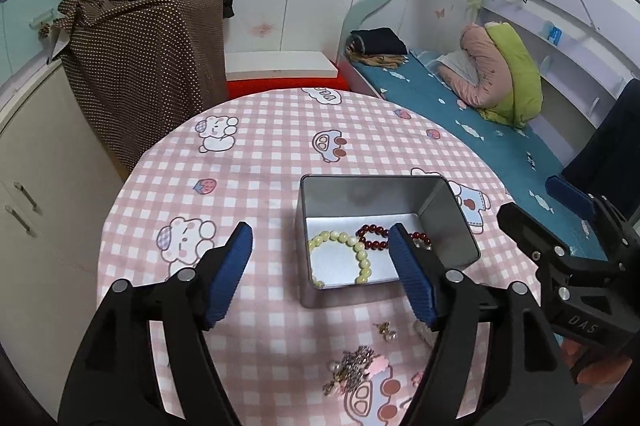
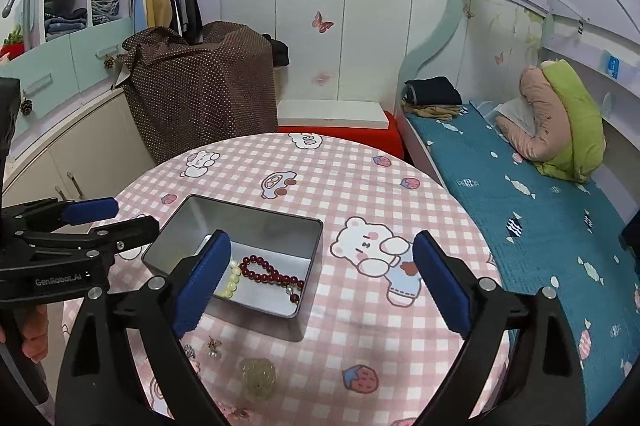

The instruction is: Organize jewelry

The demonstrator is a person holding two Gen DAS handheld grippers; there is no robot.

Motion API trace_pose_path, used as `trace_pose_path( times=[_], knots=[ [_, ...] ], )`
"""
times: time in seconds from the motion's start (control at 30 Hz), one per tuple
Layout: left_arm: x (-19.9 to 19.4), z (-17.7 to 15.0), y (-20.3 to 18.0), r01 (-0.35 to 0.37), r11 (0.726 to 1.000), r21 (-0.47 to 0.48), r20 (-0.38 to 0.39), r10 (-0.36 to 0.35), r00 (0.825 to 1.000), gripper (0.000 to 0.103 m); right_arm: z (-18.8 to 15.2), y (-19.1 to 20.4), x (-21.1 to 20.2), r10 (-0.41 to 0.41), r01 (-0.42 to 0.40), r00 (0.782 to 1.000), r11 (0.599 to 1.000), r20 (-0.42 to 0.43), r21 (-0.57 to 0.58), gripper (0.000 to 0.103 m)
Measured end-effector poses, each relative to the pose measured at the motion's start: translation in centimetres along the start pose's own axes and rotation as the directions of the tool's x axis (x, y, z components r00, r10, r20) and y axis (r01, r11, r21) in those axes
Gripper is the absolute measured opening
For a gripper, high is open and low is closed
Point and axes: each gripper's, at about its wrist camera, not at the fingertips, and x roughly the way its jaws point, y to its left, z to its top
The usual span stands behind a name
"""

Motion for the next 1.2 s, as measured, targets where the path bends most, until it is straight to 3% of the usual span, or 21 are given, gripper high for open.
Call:
trace_pose_path(
  times=[0.2, 0.47, 0.77, 0.8, 0.83, 0.9, 1.03, 1.2],
  knots=[
    [-1.5, -1.0, 0.6, -0.008, 1.0, -0.011, 0.019, 0.008, 1.0, 0.09, -1.0, 0.2, -1.1, 0.001, -0.001, 1.0, 1.0, -0.004, 0.0, 0.094],
    [-2.7, -3.1, 1.0, -0.02, 1.0, 0.011, 0.007, 0.02, 1.0, 0.093, -2.7, 0.1, -1.8, -0.006, 0.006, 1.0, 1.0, -0.031, 0.019, 0.095],
    [-1.2, -6.8, 0.2, 0.006, 0.994, 0.11, -0.066, 0.001, 0.998, 0.091, -6.2, -0.3, 0.1, 0.002, 0.004, 0.99, 0.999, -0.142, 0.04, 0.095],
    [-1.0, -7.1, 0.2, 0.012, 0.993, 0.12, -0.069, -0.004, 0.998, 0.088, -6.5, -0.3, 0.2, 0.005, 0.001, 0.989, 0.999, -0.149, 0.04, 0.095],
    [-0.8, -7.4, 0.1, 0.016, 0.991, 0.132, -0.073, -0.006, 0.997, 0.078, -6.8, -0.2, 0.3, 0.011, -0.005, 0.988, 0.999, -0.157, 0.04, 0.095],
    [-0.4, -8.0, -0.3, 0.022, 0.987, 0.159, -0.081, -0.01, 0.997, 0.074, -7.6, 0.0, 0.6, 0.026, -0.019, 0.984, 0.999, -0.176, 0.037, 0.095],
    [0.5, -8.8, -0.6, 0.049, 0.981, 0.19, -0.093, -0.031, 0.995, 0.057, -8.5, 0.5, 1.0, 0.041, -0.035, 0.979, 0.999, -0.2, 0.032, 0.095],
    [1.2, -9.3, -1.1, 0.112, 0.968, 0.224, -0.086, -0.095, 0.992, 0.041, -8.9, 0.7, 1.3, 0.057, -0.051, 0.975, 0.998, -0.214, 0.033, 0.095]
  ],
)
